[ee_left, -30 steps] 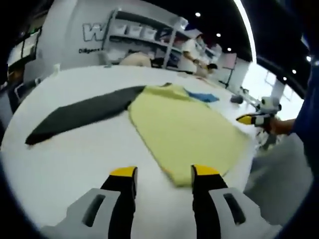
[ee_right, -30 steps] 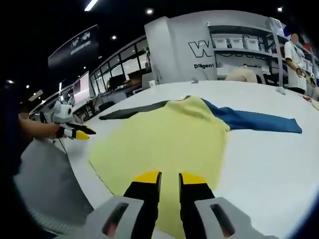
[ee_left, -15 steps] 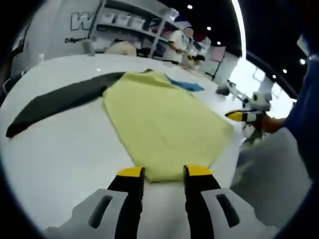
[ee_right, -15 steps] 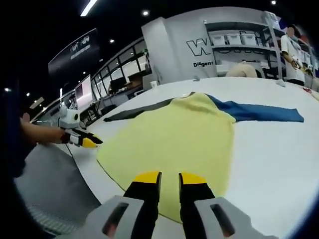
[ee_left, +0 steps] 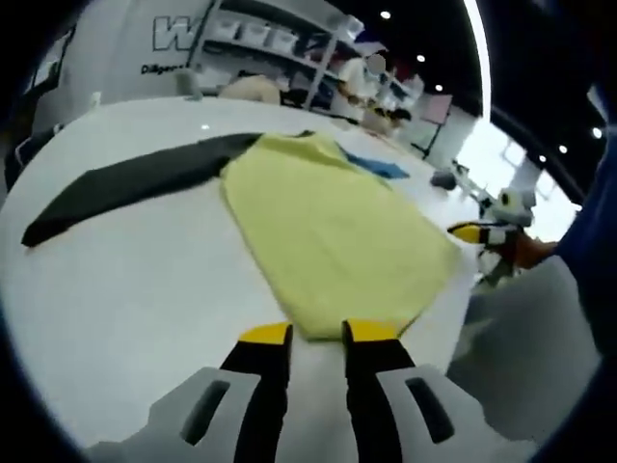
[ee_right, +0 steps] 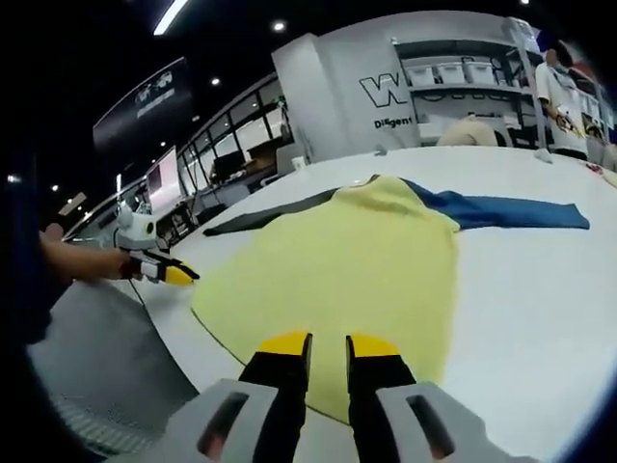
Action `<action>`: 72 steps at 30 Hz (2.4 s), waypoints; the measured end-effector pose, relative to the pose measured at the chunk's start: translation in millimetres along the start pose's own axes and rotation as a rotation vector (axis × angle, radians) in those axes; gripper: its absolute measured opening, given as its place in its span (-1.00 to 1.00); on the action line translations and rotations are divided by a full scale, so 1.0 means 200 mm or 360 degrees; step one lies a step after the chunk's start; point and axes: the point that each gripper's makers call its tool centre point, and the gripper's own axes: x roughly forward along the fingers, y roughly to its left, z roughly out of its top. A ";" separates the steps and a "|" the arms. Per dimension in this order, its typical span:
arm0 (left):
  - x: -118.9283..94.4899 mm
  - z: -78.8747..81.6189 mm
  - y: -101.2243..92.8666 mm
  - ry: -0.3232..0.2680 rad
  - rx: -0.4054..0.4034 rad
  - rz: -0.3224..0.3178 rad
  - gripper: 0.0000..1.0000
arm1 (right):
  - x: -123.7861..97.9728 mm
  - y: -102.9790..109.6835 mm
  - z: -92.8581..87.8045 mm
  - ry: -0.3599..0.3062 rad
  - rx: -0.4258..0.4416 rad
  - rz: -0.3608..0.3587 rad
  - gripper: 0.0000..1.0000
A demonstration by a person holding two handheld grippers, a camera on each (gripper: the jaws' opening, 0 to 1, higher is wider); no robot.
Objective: Fold the garment on the visible template until the final outline fits inside the template.
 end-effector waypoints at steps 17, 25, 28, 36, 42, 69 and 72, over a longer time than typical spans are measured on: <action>0.03 0.10 -0.15 -0.0045 -0.0142 -0.0286 -0.49 | 0.00 0.01 -0.01 -0.0013 0.0029 0.0013 -0.78; -0.07 0.20 -0.19 -0.0127 -0.0140 -0.0353 -0.59 | 0.00 0.01 -0.02 -0.0014 0.0036 0.0016 -0.79; -0.09 0.16 -0.17 -0.0073 -0.0091 -0.0326 -0.59 | 0.01 0.01 -0.02 -0.0012 0.0029 0.0021 -0.79; -0.17 0.05 -0.15 0.0016 -0.0051 -0.0266 -0.61 | 0.00 0.01 -0.03 -0.0020 0.0033 0.0018 -0.79; -0.18 0.05 -0.10 -0.0022 -0.0079 -0.0201 -0.58 | 0.01 0.02 -0.02 -0.0021 0.0035 0.0026 -0.78; 0.11 0.28 -0.21 -0.0428 -0.0339 -0.0153 -0.04 | 0.47 -0.41 0.69 -0.0355 0.0041 -0.0075 -0.72; 0.16 0.24 -0.25 -0.0387 -0.0355 -0.0176 -0.05 | 0.53 -0.48 0.78 -0.0393 0.0012 -0.0133 -0.72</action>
